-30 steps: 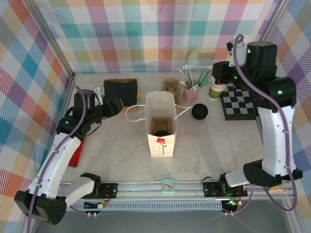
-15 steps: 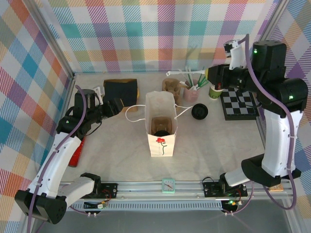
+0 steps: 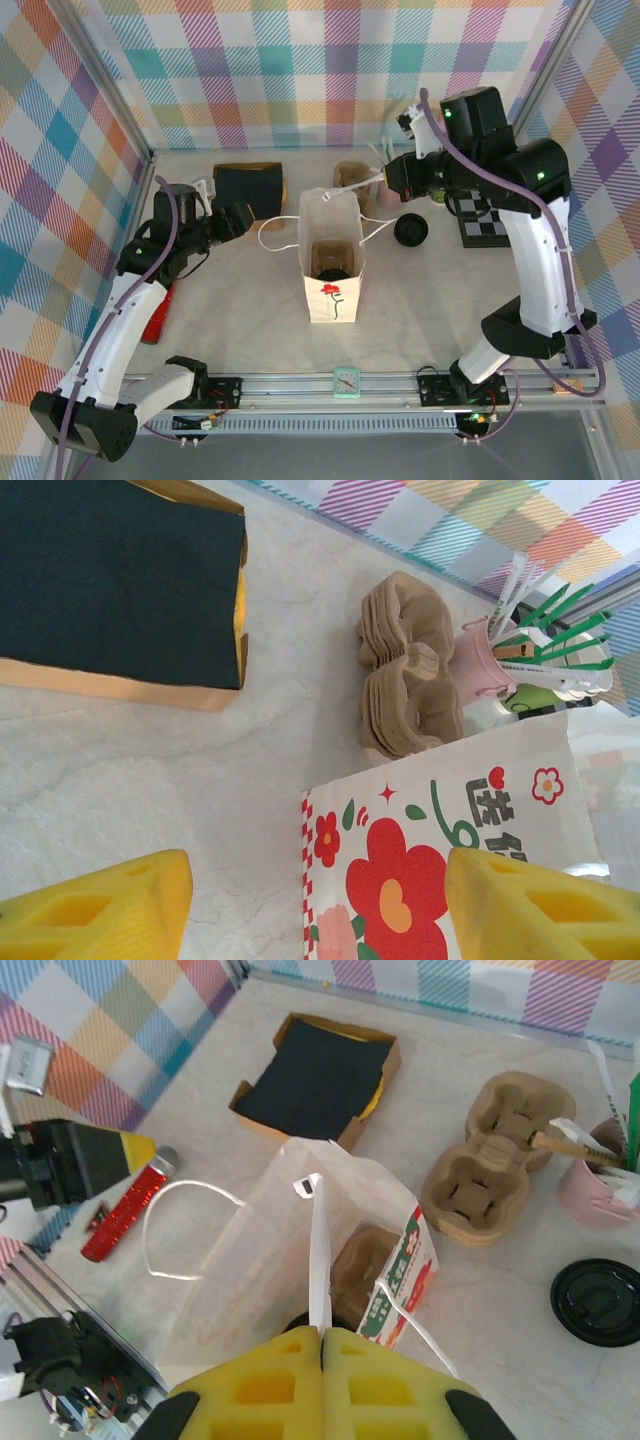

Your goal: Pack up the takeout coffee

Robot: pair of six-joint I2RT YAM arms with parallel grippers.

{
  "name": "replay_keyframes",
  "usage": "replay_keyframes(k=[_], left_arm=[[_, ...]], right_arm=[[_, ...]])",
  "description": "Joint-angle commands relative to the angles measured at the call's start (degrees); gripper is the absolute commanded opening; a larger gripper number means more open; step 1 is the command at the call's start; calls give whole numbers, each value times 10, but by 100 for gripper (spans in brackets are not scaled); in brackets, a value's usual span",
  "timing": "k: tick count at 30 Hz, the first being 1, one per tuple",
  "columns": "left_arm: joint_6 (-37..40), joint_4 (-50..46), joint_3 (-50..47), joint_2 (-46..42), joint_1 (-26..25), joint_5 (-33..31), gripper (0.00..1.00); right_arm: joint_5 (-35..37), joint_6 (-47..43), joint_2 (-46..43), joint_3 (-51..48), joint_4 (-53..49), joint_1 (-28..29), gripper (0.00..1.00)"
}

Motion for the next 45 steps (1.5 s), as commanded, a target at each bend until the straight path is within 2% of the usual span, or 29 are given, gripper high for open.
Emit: replay_keyframes(k=[1,7,19,30,45], left_arm=[[11,-2,-8,-8,8,-5,68],[13,0,-15,-9,8,-7,68],[6,13,-26,-11,7,5,68],[12,2,-32,-25,7,0,68],[14,12,-46,-33,7,6,68]], right_arm=[[55,-11,16,9,-32,27,5],[98,-12,38,7,-42,66,6],[117,-12,115,15,-48,107,5],[133,-15,180,42,-55,117,4],[145,-11,224,50,-60,129,3]])
